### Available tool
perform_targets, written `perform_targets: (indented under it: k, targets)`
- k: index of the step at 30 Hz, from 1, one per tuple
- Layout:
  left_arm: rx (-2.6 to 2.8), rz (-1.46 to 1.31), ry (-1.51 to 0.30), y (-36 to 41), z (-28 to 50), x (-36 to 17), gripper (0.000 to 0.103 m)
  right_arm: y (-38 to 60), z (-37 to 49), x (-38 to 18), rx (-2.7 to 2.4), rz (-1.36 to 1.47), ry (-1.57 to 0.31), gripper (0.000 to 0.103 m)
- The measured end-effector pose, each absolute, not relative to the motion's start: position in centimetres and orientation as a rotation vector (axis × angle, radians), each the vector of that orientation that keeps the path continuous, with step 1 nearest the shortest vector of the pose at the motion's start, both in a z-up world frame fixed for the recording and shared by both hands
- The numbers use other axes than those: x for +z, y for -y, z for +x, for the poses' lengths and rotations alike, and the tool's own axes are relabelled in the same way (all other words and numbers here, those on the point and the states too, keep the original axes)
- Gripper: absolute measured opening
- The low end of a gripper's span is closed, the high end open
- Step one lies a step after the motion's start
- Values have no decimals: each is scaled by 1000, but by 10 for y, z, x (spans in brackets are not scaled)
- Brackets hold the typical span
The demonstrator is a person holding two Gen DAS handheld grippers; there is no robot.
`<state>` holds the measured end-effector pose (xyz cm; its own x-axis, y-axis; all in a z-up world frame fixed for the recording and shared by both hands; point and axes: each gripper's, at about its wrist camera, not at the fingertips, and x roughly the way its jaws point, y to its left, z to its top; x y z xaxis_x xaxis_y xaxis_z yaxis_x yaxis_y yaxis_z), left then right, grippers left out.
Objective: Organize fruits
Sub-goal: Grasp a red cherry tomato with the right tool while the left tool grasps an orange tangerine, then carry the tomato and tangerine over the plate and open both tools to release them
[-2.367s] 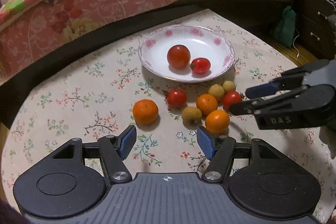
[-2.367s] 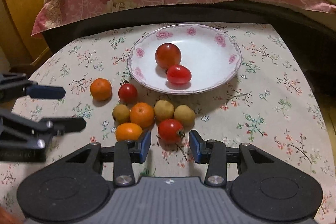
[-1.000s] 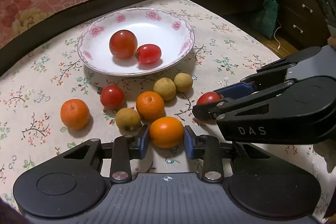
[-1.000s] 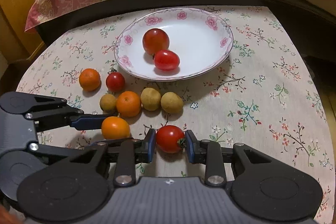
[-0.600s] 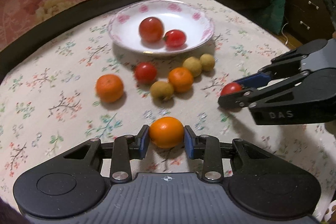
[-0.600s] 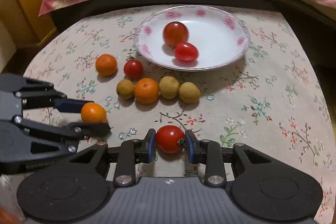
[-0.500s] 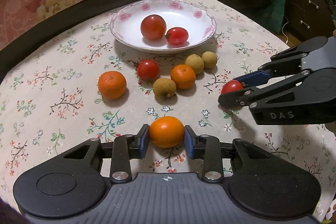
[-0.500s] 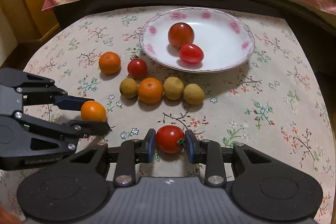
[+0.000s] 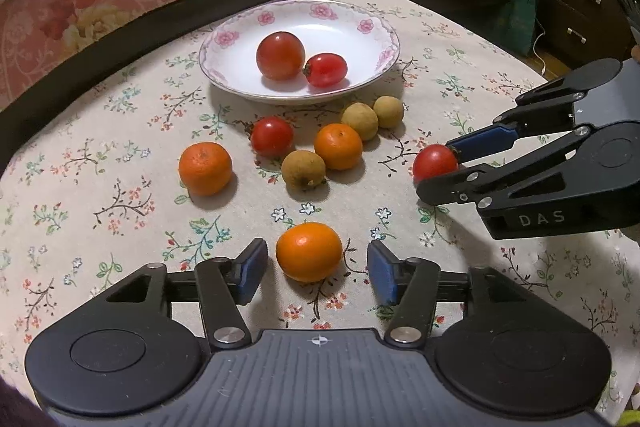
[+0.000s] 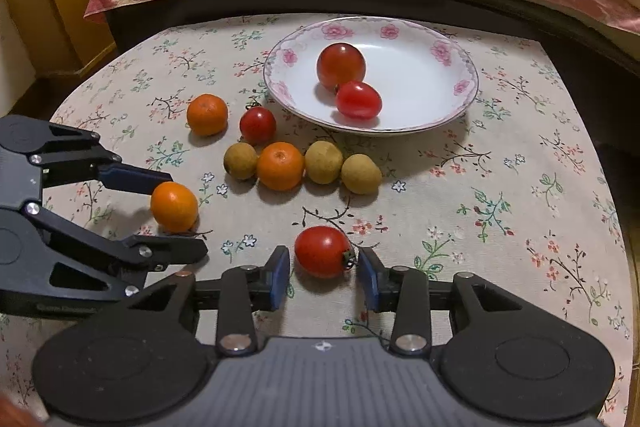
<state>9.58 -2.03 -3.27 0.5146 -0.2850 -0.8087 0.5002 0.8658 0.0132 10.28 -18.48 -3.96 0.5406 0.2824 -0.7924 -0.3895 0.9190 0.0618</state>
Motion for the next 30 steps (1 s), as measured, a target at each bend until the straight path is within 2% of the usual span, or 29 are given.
perform_targets:
  k: [8, 14, 16, 18, 30]
  targets:
    - [-474, 250, -924, 19, 97, -35, 63, 183, 103, -40, 400, -136, -908, 38]
    - [-477, 250, -926, 20, 96, -34, 51, 179, 101, -40, 405, -161, -905, 38]
    - [-471, 251, -927, 20, 96, -34, 46, 178, 101, -39, 399, -169, -910, 33]
    - [-466, 260, -929, 20, 96, -34, 43, 176, 101, -39, 400, -173, -914, 32]
    - [-469, 249, -901, 22, 98, -25, 42, 173, 102, -34, 412, -152, -910, 31]
